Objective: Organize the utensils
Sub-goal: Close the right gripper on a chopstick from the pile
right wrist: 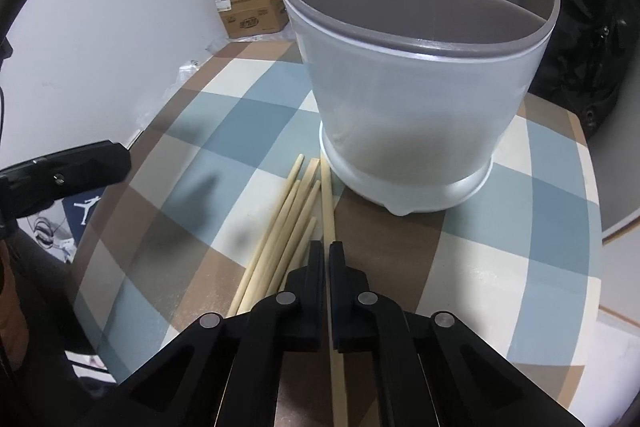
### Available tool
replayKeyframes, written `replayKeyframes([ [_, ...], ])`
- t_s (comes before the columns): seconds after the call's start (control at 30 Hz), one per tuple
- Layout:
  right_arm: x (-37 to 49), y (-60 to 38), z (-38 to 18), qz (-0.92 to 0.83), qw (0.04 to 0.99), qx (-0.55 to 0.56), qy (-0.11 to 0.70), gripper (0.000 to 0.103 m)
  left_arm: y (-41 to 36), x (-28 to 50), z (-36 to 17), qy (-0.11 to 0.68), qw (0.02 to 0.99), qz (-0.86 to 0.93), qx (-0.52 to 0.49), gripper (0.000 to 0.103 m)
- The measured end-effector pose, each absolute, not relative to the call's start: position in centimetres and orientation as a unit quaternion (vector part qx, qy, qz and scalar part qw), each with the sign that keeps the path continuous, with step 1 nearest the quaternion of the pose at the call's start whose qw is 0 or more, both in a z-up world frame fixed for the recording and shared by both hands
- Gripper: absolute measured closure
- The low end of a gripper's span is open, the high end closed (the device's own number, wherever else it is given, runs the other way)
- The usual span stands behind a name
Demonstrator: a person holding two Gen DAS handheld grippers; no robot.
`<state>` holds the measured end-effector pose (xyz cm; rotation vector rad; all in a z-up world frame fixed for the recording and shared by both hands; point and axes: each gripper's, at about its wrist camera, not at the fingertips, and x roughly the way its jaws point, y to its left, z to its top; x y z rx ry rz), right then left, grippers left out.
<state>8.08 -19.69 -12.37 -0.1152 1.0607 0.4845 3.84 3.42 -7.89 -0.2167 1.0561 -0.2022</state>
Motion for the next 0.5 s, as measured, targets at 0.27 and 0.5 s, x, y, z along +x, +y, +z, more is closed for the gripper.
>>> replayKeyframes([
  [0.27, 5.7, -21.2, -12.1, 0.225, 0.828, -0.031, 0.512, 0.103, 3.2, 3.8, -7.9, 0.507, 0.851, -0.094, -0.103, 0.06],
  [0.5, 3.8, -22.2, -11.9, 0.225, 0.816, -0.01, 0.532, 0.103, 2.7, 3.7, -7.6, 0.504, 0.853, -0.096, -0.095, 0.06],
])
